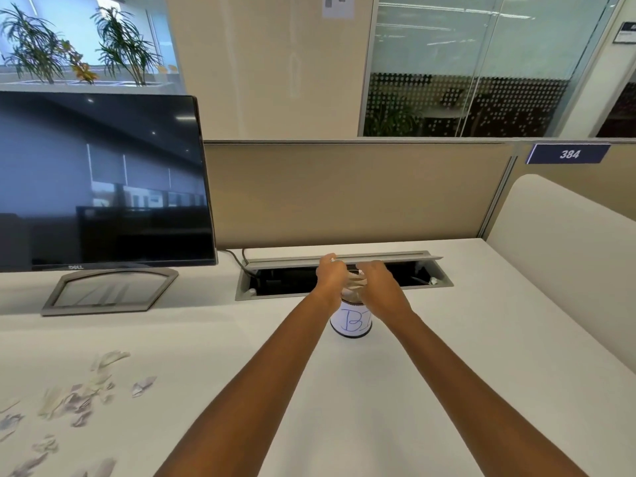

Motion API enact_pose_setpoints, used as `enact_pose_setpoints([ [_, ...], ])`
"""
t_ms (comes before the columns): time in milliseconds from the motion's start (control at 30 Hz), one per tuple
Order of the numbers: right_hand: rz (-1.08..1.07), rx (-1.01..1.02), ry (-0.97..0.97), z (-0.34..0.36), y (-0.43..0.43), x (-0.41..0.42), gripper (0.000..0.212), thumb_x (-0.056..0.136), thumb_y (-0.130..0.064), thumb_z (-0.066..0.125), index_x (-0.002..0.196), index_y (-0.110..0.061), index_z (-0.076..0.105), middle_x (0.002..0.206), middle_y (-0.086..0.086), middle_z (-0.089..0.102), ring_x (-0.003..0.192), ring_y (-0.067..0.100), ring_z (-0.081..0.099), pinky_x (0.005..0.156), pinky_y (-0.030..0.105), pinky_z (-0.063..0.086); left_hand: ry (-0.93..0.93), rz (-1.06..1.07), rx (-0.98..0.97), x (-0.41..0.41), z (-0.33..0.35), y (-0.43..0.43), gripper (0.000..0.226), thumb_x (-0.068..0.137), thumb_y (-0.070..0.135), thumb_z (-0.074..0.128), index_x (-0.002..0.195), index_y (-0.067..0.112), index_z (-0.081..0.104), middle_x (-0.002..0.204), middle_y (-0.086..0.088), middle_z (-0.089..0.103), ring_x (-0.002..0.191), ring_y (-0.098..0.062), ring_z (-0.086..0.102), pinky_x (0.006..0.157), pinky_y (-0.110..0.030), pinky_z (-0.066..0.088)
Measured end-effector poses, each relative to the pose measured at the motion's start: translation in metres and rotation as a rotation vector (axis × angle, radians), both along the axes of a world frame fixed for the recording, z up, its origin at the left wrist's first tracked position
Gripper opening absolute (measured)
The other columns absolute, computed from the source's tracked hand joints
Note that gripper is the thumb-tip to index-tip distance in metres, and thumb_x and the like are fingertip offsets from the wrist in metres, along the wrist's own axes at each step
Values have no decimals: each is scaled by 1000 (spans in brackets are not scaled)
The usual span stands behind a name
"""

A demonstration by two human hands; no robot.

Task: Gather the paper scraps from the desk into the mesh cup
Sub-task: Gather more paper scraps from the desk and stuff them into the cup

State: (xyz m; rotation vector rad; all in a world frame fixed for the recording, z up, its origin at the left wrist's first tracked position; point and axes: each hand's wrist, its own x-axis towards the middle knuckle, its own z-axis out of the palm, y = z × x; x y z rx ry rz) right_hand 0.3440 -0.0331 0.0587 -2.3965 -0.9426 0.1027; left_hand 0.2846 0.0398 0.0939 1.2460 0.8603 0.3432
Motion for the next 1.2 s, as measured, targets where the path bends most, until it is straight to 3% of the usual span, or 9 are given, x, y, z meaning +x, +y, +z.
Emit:
enact_pose_setpoints([
  [100,95,-60,30,-3,-5,-2,46,93,-15,48,137,-6,37,144,14,39,134,26,37,113,44,29,94,-185,383,5,-15,-1,43,97,0,31,139,5,33,146,-17,33,124,-32,46,90,-28,41],
  [267,179,-155,-32,-12,-10,-4,47,96,-13,30,142,-12,26,152,4,28,146,19,14,116,54,-6,87,-368,650,4,-33,0,21,99,10,35,86,8,51,90,-15,58,91,-25,52,92,-41,45],
  [333,209,-200,-40,-18,-14,-4,46,96,-17,31,142,-15,25,153,1,26,147,18,8,115,56,-8,132,-430,667,2,-41,3,31,101,13,28,83,7,53,100,-13,61,107,-27,51,110,-45,35],
  [433,226,-241,-99,-25,-16,-3,46,95,-23,35,140,-17,29,151,0,31,146,18,14,114,57,-10,246,-508,896,3,-56,10,36,102,14,27,125,1,50,152,-13,32,145,-32,17,121,-43,16],
  [667,238,-298,-131,-23,-8,0,40,92,-32,40,128,-19,49,137,-1,52,133,19,40,112,62,-10,197,-367,1112,6,-59,14,42,95,-1,39,136,7,45,145,-11,41,136,-25,36,110,-33,33],
  [867,245,-455,-108,-18,-1,4,44,87,-30,47,129,-16,50,125,8,62,124,25,48,115,59,-6,298,-215,675,19,-64,26,66,90,0,53,146,11,21,144,-22,31,129,-36,41,106,-42,40],
  [967,244,-473,-68,-16,4,5,39,86,-29,50,120,-11,57,114,10,67,113,25,55,116,51,14,298,-178,474,24,-67,25,59,90,-2,50,144,3,24,143,-24,38,129,-37,43,105,-42,41],
  [1067,238,-435,-9,-16,7,4,35,86,-30,51,112,-9,61,107,12,68,101,25,60,90,33,45,308,-139,393,28,-69,24,42,91,-1,48,133,-2,41,132,-25,51,121,-37,50,102,-41,45],
  [1200,224,-431,13,-12,6,3,34,85,-30,54,110,-8,60,105,12,67,89,24,59,73,28,41,303,-137,378,26,-66,25,29,91,2,50,119,-3,54,119,-23,59,109,-34,56,92,-37,48],
])
